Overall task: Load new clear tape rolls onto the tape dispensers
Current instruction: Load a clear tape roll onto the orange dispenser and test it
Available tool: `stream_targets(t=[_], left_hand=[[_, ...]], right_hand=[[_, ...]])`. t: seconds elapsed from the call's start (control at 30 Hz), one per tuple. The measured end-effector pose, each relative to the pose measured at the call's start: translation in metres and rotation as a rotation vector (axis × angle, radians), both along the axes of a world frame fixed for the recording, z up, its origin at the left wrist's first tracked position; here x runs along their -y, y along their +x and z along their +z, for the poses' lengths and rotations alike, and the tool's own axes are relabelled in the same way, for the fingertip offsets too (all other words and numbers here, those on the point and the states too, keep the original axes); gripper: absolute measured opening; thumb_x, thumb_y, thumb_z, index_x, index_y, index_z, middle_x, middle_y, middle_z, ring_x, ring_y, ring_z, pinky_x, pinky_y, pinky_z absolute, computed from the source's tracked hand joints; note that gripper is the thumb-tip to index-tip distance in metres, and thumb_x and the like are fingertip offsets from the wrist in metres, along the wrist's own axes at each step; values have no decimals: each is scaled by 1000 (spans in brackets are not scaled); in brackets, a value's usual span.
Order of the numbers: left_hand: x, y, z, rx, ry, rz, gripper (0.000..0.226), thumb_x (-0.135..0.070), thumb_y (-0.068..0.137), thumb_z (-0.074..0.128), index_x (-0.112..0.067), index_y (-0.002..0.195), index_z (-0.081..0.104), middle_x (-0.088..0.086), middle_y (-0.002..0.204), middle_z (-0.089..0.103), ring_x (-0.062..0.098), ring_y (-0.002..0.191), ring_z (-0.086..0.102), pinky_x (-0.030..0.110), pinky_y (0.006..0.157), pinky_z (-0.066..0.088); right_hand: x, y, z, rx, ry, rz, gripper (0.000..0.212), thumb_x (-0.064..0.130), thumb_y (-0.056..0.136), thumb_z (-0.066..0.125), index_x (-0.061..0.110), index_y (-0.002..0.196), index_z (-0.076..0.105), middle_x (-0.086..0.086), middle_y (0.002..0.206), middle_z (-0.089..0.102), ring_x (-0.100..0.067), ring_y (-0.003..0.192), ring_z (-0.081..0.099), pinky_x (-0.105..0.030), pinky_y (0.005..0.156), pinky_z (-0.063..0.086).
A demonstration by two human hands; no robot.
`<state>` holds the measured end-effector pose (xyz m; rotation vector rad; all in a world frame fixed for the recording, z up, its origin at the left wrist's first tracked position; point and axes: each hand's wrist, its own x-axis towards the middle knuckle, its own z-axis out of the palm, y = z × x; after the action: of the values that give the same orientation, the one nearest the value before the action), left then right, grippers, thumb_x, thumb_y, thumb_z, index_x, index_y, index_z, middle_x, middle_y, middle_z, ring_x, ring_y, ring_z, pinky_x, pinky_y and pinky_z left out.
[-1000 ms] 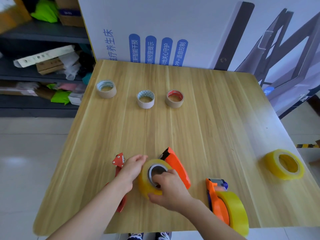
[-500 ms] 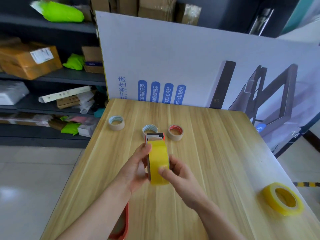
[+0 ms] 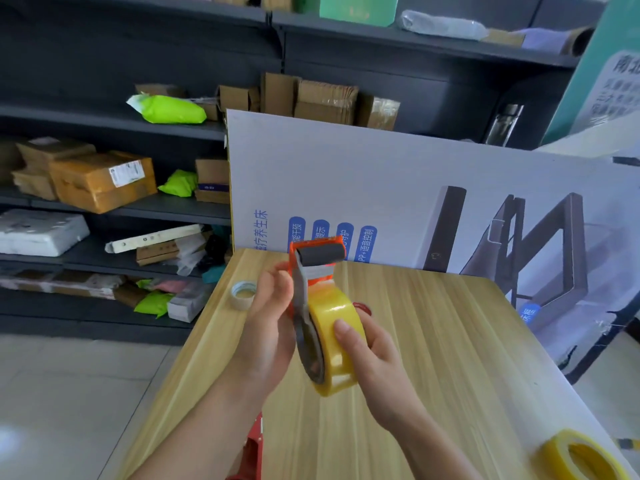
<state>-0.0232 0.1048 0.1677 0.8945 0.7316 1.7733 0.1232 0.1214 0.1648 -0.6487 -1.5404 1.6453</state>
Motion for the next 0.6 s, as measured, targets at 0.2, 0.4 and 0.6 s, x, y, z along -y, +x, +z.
stream_targets(t=[0.2,0.4,0.6], left_hand=[[4,1,21,-86,-80,127,56,-36,82,62,-1,123,47,18,109,60,25,93,60,34,77,48],[2,-4,34,-308,-130,349,20,-19,99,46,-33,107,59,6,100,62,27,101,63,41,84,53],[3,-1,45,-419,-171,400,19,-23,101,42,-32,106,58,2,100,65,23,100,65,42,82,56]], right_hand=[[4,-3,5,14,26,-54,39,30,82,59,-1,106,61,3,78,73,-20,74,74,-26,61,57],[10,-3,5,95,66,-61,31,23,78,66,15,108,63,-14,96,72,-38,94,68,-55,84,56],[17,-5,10,119,87,-59,33,24,78,64,20,110,60,-8,102,73,-26,95,70,-44,84,57]])
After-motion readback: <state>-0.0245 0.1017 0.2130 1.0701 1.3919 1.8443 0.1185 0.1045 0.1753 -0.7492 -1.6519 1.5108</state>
